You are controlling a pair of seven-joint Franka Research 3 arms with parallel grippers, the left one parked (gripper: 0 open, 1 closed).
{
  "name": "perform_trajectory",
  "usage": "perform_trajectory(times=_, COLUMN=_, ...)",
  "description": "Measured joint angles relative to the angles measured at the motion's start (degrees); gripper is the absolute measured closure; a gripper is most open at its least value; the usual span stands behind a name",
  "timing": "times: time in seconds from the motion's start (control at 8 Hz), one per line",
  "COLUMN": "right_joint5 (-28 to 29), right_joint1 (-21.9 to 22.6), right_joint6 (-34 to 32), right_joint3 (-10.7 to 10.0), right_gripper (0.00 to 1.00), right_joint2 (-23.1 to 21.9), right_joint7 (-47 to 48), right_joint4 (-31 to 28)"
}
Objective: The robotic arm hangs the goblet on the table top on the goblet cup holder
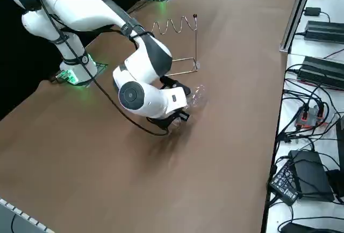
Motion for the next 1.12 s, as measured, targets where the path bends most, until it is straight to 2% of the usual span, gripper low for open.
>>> perform_trajectory(times=0.25, right_joint5=-0.2, right_joint1=0.1, right_joint6=-1.1, right_joint3=0.0, right_gripper=0.89, right_joint2=-2.3, right_joint7=7.4, right_joint4=0.0)
perform_trajectory(times=0.62, right_joint5=-4.6, right_joint1=0.8, right_joint6=-4.3, right_joint3=0.0, right_gripper=0.89, right_joint2=-6.3, right_joint7=23.4, right_joint4=-0.1)
perform_trajectory(times=1.12, right_joint5=-7.0, right_joint1=1.6, right_joint6=-6.5, right_joint3=0.0, right_gripper=0.89, right_joint2=-6.7, right_joint7=41.5, right_joint4=-1.2)
